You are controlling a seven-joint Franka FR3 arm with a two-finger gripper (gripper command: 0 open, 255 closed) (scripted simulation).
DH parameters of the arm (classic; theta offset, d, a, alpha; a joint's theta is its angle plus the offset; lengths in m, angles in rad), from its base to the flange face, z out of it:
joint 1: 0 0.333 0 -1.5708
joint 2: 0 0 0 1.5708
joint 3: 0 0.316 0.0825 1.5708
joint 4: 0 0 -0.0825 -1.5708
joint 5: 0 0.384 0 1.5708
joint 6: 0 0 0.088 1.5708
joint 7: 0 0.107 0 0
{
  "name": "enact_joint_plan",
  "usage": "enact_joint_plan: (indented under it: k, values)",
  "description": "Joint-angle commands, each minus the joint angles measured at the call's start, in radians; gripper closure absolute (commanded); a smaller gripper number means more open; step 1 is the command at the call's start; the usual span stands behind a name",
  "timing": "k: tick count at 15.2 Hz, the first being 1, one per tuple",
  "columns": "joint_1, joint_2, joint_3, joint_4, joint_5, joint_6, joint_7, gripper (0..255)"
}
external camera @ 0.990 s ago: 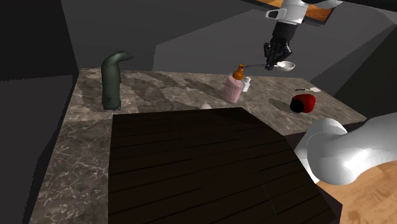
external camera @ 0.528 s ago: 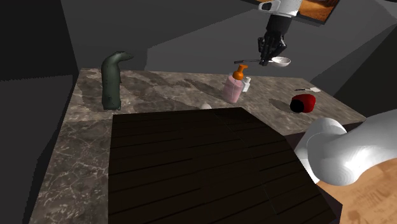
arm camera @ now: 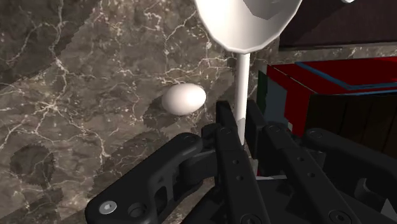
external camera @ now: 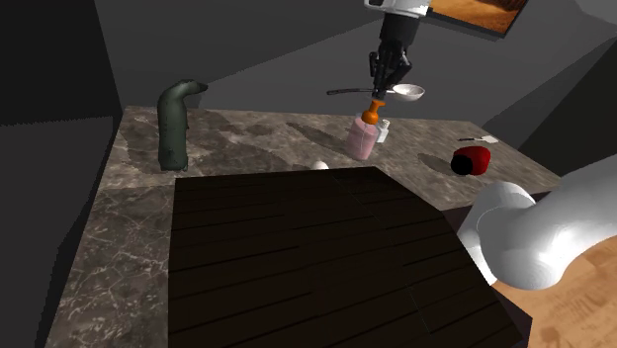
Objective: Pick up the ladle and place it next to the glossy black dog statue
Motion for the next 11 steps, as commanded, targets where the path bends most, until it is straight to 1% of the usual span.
enact_joint_plan:
  k: [1,6,11]
  values:
    - [0.020,0.047,0.024,0.038,0.027,0.006,0.038,255]
    - [0.063,0.160,0.075,0.134,0.079,0.020,0.118,255]
    - [0.102,0.291,0.118,0.262,0.123,0.022,0.192,255]
